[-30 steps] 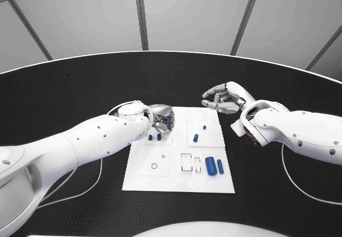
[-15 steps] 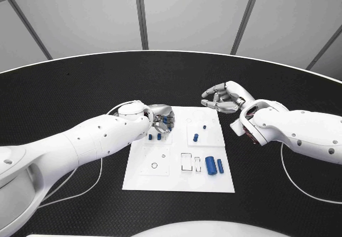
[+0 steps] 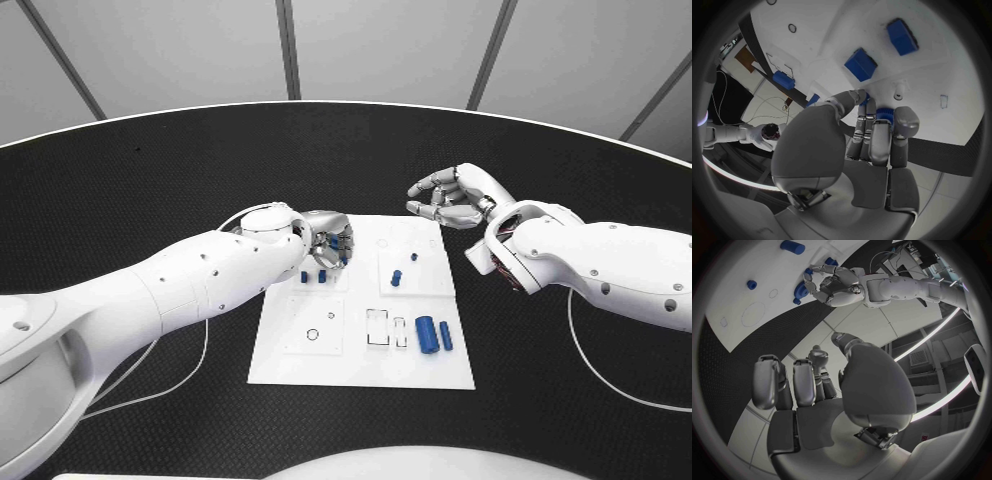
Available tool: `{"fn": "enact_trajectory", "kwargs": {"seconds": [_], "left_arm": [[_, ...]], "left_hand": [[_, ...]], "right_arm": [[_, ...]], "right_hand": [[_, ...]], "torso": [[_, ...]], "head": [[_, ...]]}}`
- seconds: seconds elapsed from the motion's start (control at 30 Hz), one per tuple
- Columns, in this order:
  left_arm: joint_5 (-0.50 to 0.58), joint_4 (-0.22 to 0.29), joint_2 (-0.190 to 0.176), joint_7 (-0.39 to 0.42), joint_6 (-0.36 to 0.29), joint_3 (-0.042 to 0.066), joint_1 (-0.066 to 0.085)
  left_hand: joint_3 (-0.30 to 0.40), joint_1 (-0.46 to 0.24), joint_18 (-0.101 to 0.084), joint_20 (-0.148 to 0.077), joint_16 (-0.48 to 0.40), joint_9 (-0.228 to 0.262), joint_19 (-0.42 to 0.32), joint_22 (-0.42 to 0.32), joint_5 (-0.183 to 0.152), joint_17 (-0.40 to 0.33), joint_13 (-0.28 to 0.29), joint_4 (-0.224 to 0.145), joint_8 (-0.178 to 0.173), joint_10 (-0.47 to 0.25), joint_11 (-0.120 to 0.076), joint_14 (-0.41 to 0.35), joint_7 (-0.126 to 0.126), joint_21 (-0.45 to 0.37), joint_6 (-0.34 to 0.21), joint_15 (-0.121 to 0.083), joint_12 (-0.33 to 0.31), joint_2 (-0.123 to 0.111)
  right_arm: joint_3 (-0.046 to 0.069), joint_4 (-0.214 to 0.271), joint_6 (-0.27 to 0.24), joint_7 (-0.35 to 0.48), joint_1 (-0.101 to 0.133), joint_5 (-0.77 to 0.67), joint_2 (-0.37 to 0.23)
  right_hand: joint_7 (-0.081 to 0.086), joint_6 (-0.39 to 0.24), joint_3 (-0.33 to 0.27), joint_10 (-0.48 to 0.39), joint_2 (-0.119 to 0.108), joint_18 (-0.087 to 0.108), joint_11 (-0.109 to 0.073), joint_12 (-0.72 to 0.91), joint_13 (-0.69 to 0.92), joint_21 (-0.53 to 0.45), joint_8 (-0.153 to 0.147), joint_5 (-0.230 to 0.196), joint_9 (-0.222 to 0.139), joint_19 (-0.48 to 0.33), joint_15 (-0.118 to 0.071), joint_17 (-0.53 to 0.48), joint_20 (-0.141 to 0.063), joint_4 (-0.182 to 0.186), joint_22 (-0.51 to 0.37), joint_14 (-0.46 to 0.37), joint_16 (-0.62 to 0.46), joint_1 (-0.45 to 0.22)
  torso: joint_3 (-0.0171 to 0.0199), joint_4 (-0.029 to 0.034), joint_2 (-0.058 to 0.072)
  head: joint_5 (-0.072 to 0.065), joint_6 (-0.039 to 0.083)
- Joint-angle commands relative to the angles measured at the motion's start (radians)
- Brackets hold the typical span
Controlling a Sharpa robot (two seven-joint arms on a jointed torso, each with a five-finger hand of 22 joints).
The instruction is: Assemble the parts on the task board
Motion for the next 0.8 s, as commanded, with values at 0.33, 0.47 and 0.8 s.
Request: {"fn": "enact_trajectory", "kwargs": {"seconds": [0.33, 0.47, 0.8], "left_arm": [[-0.011, -0.01, 0.004, -0.002, -0.009, -0.001, -0.004], [-0.011, -0.009, 0.003, -0.001, -0.013, -0.001, -0.004], [-0.01, 0.005, -0.007, -0.001, -0.038, -0.001, -0.004]], "left_hand": [[-0.008, -0.011, -0.011, -0.001, 0.005, 0.003, 0.012, 0.01, -0.014, -0.006, -0.01, -0.004, -0.011, 0.014, -0.001, 0.01, 0.0, 0.011, 0.013, -0.002, -0.016, 0.007], [-0.009, -0.013, -0.012, -0.001, 0.003, 0.004, 0.015, 0.014, -0.016, -0.012, -0.01, -0.004, -0.011, 0.017, -0.001, 0.009, 0.0, 0.014, 0.017, -0.003, -0.018, 0.008], [-0.015, -0.023, -0.014, -0.002, -0.002, 0.006, 0.021, 0.023, -0.02, -0.028, -0.011, 0.001, -0.014, 0.028, -0.004, 0.009, -0.003, 0.021, 0.029, -0.005, -0.024, 0.01]], "right_arm": [[0.0, 0.004, -0.002, 0.0, 0.0, 0.0, -0.003], [0.0, 0.004, -0.002, 0.001, 0.0, 0.0, -0.003], [0.0, 0.002, -0.002, 0.002, 0.0, 0.0, -0.003]], "right_hand": [[-0.004, 0.002, 0.005, -0.002, -0.004, 0.013, -0.002, -0.002, 0.0, -0.004, 0.005, 0.005, 0.001, -0.005, -0.01, 0.001, 0.002, 0.001, -0.001, 0.036, -0.002, 0.008], [-0.004, 0.002, 0.005, -0.002, -0.004, 0.013, -0.002, -0.002, 0.0, -0.004, 0.005, 0.005, 0.001, -0.005, -0.01, 0.001, 0.002, 0.001, -0.001, 0.036, -0.002, 0.008], [-0.004, 0.003, 0.006, 0.001, -0.004, 0.013, -0.002, -0.001, 0.001, -0.004, 0.006, 0.006, 0.002, -0.004, -0.01, 0.001, 0.002, 0.001, 0.0, 0.037, -0.002, 0.008]], "torso": [[-0.0007, 0.0009, 0.0], [-0.0008, 0.0006, -0.001], [-0.0003, 0.0011, -0.002]], "head": [[-0.003, -0.001], [-0.002, -0.002], [0.002, 0.0]]}}
